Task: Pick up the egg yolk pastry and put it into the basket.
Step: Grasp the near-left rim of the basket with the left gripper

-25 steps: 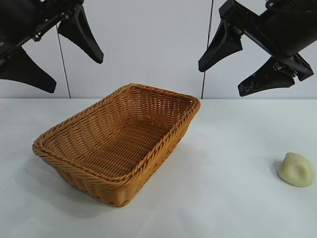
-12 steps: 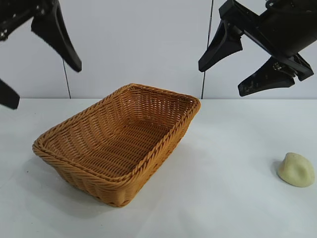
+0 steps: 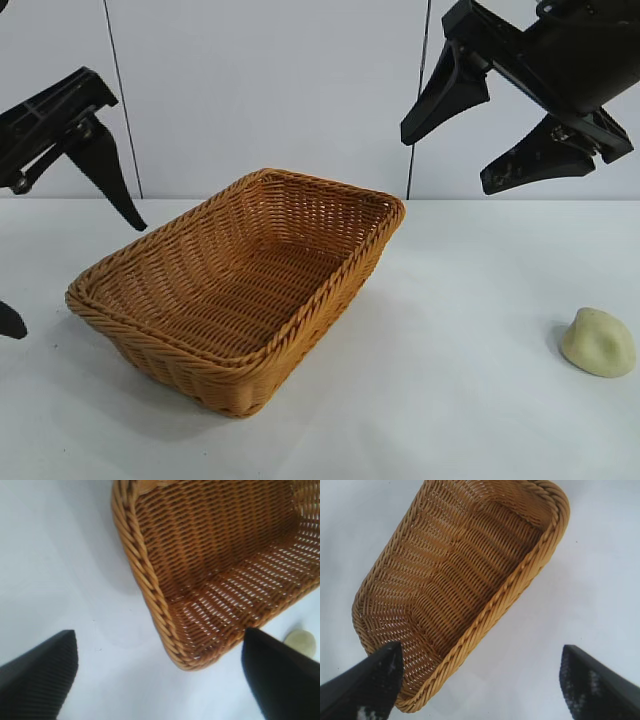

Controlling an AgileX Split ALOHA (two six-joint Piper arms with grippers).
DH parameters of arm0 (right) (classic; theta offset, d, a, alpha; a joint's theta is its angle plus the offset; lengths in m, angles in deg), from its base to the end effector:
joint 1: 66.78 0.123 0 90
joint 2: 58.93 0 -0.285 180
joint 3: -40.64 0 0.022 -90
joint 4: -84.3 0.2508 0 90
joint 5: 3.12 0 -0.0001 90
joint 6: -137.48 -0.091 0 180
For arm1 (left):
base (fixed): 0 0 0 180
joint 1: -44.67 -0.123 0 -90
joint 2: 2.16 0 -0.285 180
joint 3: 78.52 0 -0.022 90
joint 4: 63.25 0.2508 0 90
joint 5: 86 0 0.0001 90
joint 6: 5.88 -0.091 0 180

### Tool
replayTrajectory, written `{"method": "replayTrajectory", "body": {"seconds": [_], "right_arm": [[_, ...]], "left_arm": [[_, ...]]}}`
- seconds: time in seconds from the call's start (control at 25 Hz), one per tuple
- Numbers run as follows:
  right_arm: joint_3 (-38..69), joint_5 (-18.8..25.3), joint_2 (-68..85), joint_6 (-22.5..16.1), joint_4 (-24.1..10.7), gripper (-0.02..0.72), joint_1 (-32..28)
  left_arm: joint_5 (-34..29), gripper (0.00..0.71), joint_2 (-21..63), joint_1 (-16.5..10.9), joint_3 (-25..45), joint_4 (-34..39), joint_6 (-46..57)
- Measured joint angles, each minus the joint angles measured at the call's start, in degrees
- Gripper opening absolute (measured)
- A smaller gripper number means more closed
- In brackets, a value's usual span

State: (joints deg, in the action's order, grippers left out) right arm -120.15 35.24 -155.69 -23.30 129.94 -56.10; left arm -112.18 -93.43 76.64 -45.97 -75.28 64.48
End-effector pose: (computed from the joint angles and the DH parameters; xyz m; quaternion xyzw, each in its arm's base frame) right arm 0.3025 0.0982 0.2492 0.0030 0.9310 0.2862 0.2267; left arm 0.2270 -0.1516 0.2085 -0.3903 0.8813 -0.2438 0.1077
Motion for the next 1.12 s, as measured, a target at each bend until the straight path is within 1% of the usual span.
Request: {"method": "replayTrajectory", "body": {"seconds": [0.2,0.4,0.52,0.64,0.76,0.92,1.0,1.12], "right_arm": [[0.0,0.0,0.0,-0.1,0.0,0.613,0.0],[0.0,0.0,0.0,-0.2,0.0,0.613,0.0],[0.0,0.0,0.0,-0.2,0.0,0.613,0.0],[0.0,0.1,0.0,-0.2,0.0,0.613,0.0],[0.0,0.1,0.0,-0.2,0.0,0.613,0.0],[0.0,0.1,0.0,-0.2,0.0,0.613,0.0],[0.0,0.1,0.0,-0.2,0.0,0.613,0.0],[0.0,0.1,0.0,-0.2,0.0,0.613,0.0]], "left_arm": [[4.9,0.64,-8.5,0.3,0.0,3.9,6.6],[12.5,0.64,-16.5,0.3,0.0,6.0,9.2],[13.8,0.64,-19.2,0.3,0.0,6.1,9.4],[14.1,0.633,-19.6,0.3,0.0,6.1,9.5],[14.1,0.572,-19.6,0.3,0.0,6.1,9.5],[14.2,0.458,-19.6,0.3,0.0,6.1,9.5],[14.2,0.386,-19.6,0.3,0.0,6.1,9.5],[14.9,0.258,-19.6,0.3,-0.1,6.1,9.6]]}}
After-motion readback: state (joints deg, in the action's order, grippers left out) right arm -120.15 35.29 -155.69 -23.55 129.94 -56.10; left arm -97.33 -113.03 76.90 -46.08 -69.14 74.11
